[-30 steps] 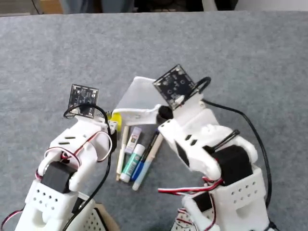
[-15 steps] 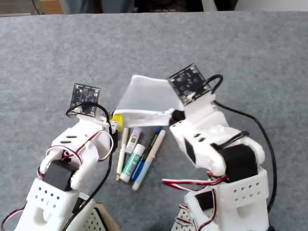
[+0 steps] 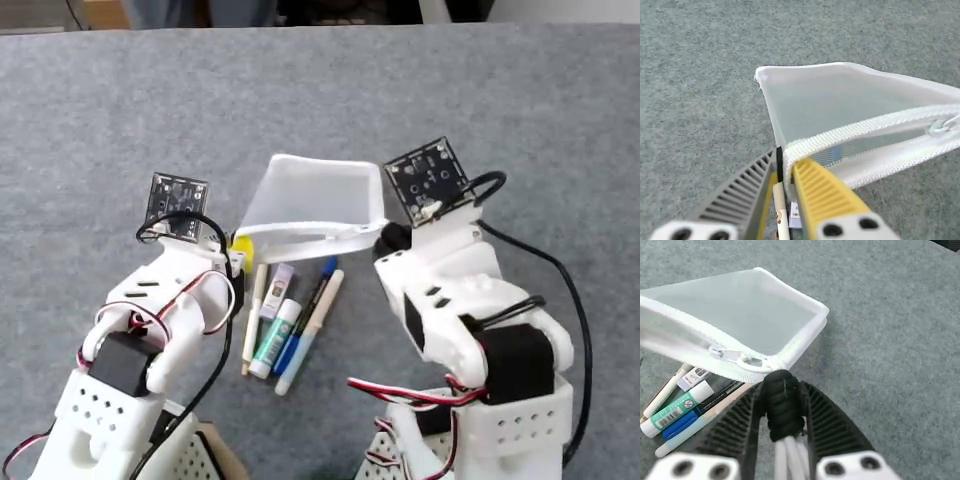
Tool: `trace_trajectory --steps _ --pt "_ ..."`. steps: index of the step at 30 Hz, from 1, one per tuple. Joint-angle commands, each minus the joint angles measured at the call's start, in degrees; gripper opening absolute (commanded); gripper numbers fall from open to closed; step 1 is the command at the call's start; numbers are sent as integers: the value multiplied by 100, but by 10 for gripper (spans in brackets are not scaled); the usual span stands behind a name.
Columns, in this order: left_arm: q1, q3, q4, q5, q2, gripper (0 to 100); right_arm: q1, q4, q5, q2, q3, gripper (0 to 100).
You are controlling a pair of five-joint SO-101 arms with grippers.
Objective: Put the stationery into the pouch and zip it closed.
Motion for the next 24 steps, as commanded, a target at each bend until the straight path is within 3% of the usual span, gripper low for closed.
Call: trace_trajectory --steps 1,12,17,20,24 --pt "-171 -215 -18 9 -53 27 193 114 -62 -136 -259 12" --pt "-171 -242 -35 9 -53 27 53 598 114 -295 -268 18" --pt "-171 -391 -18 9 -26 27 -686 1222 1600 -479 -268 203" --pt "-171 -611 -18 18 0 27 -1064 1354 1881 -813 -251 316" --pt "-171 -760 -18 18 9 27 -1336 1389 1873 -1103 -242 350"
